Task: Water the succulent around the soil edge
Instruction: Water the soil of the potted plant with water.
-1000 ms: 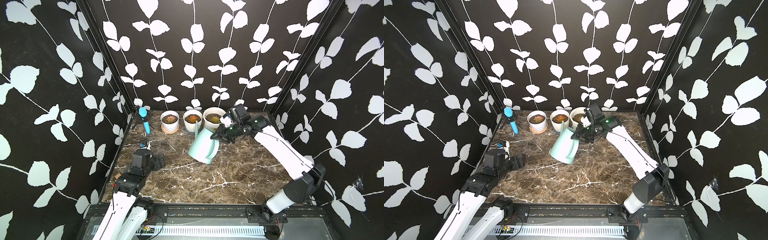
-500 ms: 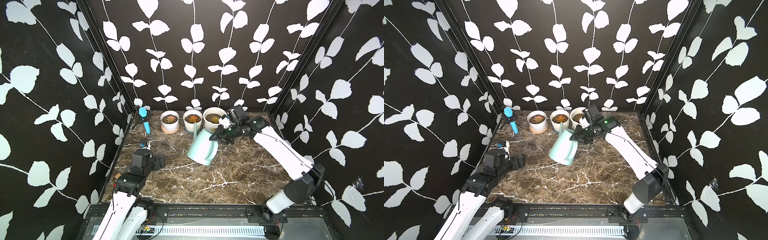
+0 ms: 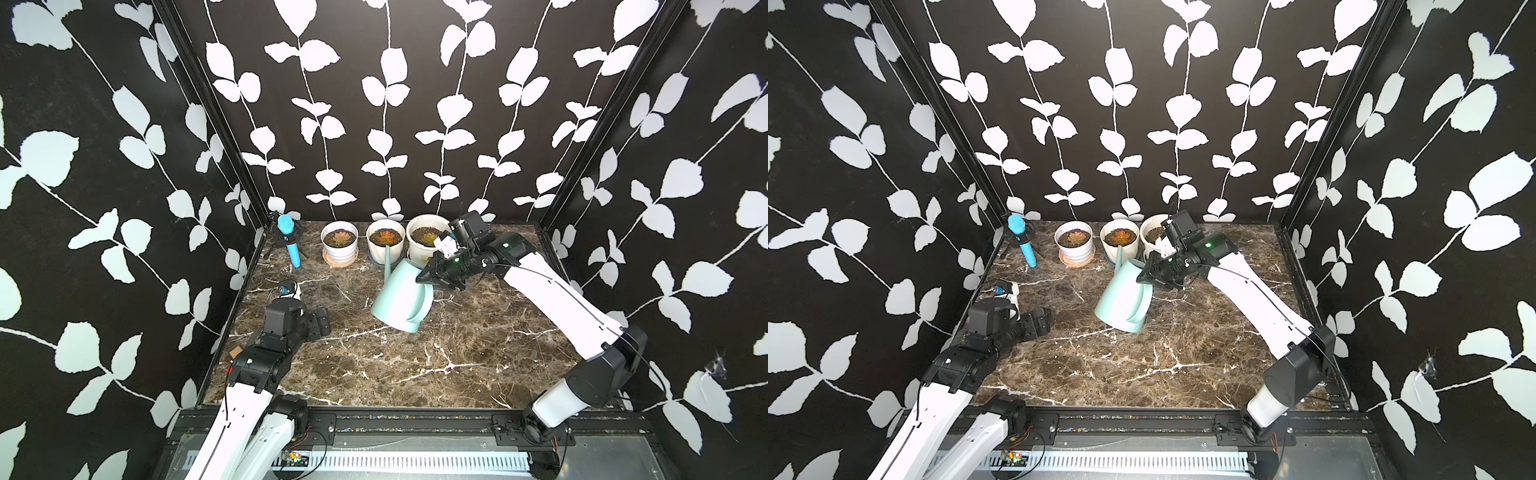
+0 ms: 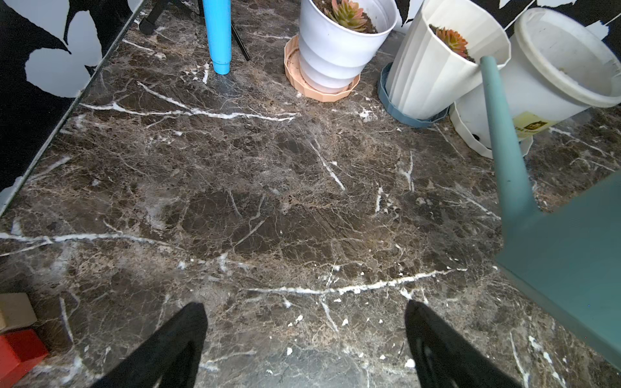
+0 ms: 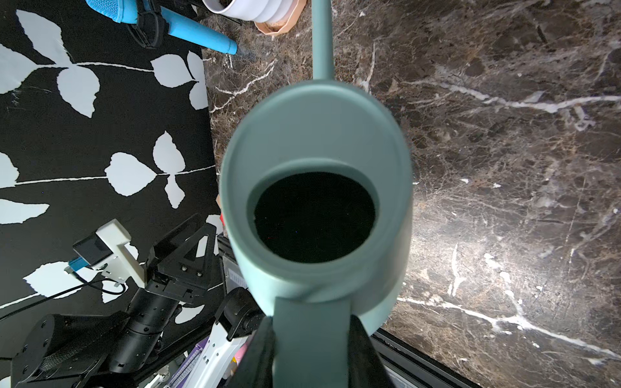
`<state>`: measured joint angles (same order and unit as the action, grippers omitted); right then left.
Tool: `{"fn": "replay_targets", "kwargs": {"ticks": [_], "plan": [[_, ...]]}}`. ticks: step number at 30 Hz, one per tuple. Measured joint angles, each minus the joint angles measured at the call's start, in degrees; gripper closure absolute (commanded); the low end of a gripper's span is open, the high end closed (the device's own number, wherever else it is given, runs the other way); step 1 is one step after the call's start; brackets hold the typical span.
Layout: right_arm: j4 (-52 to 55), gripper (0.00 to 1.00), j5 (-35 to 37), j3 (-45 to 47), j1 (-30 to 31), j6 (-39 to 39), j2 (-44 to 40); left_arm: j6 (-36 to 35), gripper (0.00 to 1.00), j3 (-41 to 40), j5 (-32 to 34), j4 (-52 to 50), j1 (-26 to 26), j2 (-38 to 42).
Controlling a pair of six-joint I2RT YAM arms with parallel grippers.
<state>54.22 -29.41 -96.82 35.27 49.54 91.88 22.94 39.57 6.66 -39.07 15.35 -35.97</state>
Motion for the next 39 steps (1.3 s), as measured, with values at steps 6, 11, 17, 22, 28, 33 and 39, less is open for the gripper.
{"fn": "replay_targets", "kwargs": {"ticks": [6,11,17,22,28,33,39], "plan": [[-0.79,1.0,-0.04,-0.42,0.28,-0.02,1.95,0.0,0.06,-0.02,0.02,0.0,0.0,0.0],[-0.72,1.0,-0.02,-2.23,0.48,0.0,3.26,-0.02,0.07,0.0,0.02,0.0,0.0,0.0],[-0.52,1.0,0.0,-4.22,0.87,0.07,4.37,-0.02,0.07,-0.02,0.02,-0.02,0.0,0.0],[-0.44,1.0,-0.02,-4.52,1.36,0.28,4.5,0.0,0.07,-0.02,0.02,0.0,0.0,0.0],[-0.42,1.0,-0.04,-4.66,1.73,0.92,4.57,-0.02,0.06,-0.02,0.04,0.0,0.07,0.04],[-0.39,1.0,-0.2,-6.14,2.12,1.29,5.44,0.0,0.07,-0.02,0.07,-0.02,0.26,0.04],[-0.46,1.0,-0.28,-7.39,2.62,1.36,6.27,0.0,0.07,-0.02,0.15,-0.02,0.33,0.04]]}}
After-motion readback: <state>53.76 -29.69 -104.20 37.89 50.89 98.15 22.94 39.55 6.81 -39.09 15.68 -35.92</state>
